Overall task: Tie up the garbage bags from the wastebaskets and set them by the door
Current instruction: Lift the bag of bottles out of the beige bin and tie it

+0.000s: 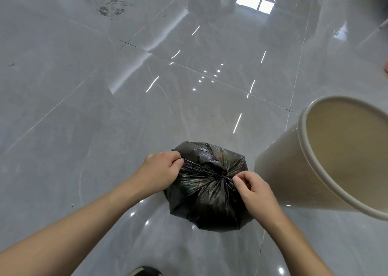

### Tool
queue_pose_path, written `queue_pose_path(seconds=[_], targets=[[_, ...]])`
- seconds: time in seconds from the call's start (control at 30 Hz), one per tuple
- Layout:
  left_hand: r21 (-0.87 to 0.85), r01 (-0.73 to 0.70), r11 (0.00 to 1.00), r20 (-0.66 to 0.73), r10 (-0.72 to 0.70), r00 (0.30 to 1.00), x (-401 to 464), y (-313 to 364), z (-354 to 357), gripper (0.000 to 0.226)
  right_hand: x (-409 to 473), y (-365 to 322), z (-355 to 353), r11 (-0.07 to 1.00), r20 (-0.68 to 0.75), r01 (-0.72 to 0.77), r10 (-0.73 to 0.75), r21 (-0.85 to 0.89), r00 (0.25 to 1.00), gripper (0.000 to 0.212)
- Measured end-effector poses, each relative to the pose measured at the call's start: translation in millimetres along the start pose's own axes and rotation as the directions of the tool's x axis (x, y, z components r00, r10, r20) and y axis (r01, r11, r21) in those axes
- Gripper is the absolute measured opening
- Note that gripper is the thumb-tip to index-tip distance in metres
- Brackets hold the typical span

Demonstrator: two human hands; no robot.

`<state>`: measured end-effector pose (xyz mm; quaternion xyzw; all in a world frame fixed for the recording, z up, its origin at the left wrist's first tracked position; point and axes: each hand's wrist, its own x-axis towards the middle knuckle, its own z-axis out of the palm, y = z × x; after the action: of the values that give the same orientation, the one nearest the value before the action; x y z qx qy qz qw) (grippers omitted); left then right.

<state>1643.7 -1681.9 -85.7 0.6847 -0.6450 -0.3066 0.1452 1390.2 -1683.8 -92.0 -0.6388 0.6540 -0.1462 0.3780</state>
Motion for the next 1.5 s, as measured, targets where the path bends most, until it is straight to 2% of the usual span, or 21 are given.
queue_pose_path(seconds=[0.27, 0.47, 0.57, 0.63, 0.73, 0.8, 0.93, 1.0, 1.2, 1.37, 1.5], targets=[[-0.061, 0.003, 0.998, 0.035, -0.001, 0.999, -2, 6, -2, 0.03, -3, -1, -1, 1.0, 0.078, -0.003, 0.005, -0.023, 0.997, 0.003], [-0.086, 0.0, 0.996, 0.069, 0.006, 0.998, -2, 7, -1, 0.031, -4, -4, 1, 0.995, 0.094, 0.002, 0.007, -0.097, 0.996, 0.001], [-0.07, -0.036, 0.997, 0.065, 0.04, 0.997, -2, 10, 0, 0.022, -3, -4, 2, 0.992, 0.092, 0.019, -0.008, -0.121, 0.996, 0.008], [0.01, -0.112, 0.994, 0.026, 0.112, 0.993, -3, 12, 2, 0.022, -3, -5, 2, 0.992, 0.091, 0.027, -0.016, -0.122, 0.996, 0.012], [0.252, -0.244, 0.936, 0.004, 0.251, 0.968, -1, 10, 12, 0.057, -3, -9, 1, 0.992, 0.082, 0.048, -0.039, -0.118, 0.996, 0.015], [0.386, -0.295, 0.874, 0.02, 0.312, 0.95, 1, 12, 21, 0.067, -3, -12, -1, 0.99, 0.083, 0.066, -0.056, -0.124, 0.995, 0.012], [0.469, -0.397, 0.789, 0.021, 0.439, 0.898, 7, 18, 29, 0.039, 0, -14, -4, 0.982, 0.079, 0.099, -0.088, -0.159, 0.993, 0.005], [0.453, -0.418, 0.788, 0.023, 0.458, 0.889, 10, 21, 29, 0.026, 2, -14, -6, 0.98, 0.08, 0.1, -0.087, -0.174, 0.993, 0.007], [0.256, -0.281, 0.925, 0.04, 0.28, 0.959, 14, 26, 33, 0.013, 12, -16, -8, 0.984, 0.08, 0.08, -0.068, -0.156, 0.994, 0.01], [0.195, -0.2, 0.96, 0.08, 0.188, 0.979, 29, 21, 42, 0.01, 25, -10, -2, 0.988, 0.077, 0.078, -0.068, -0.137, 0.995, 0.011], [0.249, -0.148, 0.957, 0.165, 0.109, 0.98, 41, 16, 53, 0.014, 45, -7, 2, 0.986, 0.117, 0.055, -0.037, -0.156, 0.992, 0.011]])
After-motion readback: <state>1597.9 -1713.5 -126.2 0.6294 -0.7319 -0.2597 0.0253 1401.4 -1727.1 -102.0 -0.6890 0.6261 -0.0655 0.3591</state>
